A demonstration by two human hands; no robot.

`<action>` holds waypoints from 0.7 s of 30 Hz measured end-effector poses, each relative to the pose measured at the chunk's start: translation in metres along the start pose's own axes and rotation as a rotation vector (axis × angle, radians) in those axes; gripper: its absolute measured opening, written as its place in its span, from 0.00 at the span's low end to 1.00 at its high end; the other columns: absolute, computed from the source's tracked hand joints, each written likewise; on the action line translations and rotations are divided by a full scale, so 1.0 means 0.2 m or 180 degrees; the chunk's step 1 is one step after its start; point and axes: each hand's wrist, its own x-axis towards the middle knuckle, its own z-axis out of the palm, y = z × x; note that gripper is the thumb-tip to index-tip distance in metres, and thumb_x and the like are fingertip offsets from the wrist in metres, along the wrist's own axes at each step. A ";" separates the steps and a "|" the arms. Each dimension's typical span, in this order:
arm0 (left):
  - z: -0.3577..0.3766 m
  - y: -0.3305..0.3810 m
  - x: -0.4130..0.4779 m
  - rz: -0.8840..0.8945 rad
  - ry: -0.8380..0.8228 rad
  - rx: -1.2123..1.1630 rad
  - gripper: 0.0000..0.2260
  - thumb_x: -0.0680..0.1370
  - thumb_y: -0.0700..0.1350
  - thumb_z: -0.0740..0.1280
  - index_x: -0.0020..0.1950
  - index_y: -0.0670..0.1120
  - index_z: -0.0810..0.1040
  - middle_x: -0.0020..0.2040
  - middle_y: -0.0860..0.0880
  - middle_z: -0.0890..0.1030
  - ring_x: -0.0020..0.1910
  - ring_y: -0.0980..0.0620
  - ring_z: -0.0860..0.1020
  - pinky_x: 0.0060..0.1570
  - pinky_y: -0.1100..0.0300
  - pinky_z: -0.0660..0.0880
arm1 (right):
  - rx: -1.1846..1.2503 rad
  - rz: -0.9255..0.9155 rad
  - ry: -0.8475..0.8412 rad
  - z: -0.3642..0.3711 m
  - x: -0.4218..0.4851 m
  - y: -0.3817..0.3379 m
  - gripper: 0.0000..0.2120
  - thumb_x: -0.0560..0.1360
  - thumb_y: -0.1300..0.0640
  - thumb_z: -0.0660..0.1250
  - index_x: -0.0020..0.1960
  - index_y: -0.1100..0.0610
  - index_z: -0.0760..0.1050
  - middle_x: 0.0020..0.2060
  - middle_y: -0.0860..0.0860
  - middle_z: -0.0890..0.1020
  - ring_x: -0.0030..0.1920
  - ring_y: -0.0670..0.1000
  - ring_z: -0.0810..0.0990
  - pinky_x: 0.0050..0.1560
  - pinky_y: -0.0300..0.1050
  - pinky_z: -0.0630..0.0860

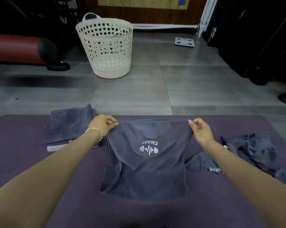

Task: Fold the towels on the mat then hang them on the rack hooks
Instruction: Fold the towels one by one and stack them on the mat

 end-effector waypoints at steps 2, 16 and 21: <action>0.05 -0.05 0.15 0.0037 -0.0093 0.0666 0.05 0.76 0.48 0.69 0.48 0.49 0.82 0.47 0.48 0.84 0.51 0.48 0.80 0.52 0.56 0.75 | 0.0162 0.0257 0.0058 0.05 0.13 0.10 0.14 0.77 0.53 0.66 0.36 0.52 0.65 0.28 0.52 0.72 0.19 0.41 0.70 0.25 0.39 0.69; 0.59 -0.39 1.01 0.0092 0.0134 0.0181 0.24 0.76 0.37 0.68 0.70 0.38 0.67 0.64 0.38 0.75 0.63 0.39 0.74 0.64 0.54 0.67 | 0.1073 0.0851 0.0042 0.50 0.94 0.65 0.04 0.80 0.60 0.61 0.54 0.55 0.70 0.55 0.53 0.75 0.46 0.48 0.83 0.46 0.35 0.79; 0.89 -0.69 0.80 -0.0329 -0.0270 0.0179 0.36 0.73 0.47 0.71 0.75 0.40 0.57 0.75 0.40 0.59 0.74 0.43 0.59 0.73 0.51 0.57 | 0.0052 0.0583 -0.0198 0.55 0.77 0.90 0.23 0.78 0.58 0.66 0.71 0.54 0.66 0.64 0.46 0.70 0.63 0.44 0.69 0.58 0.35 0.67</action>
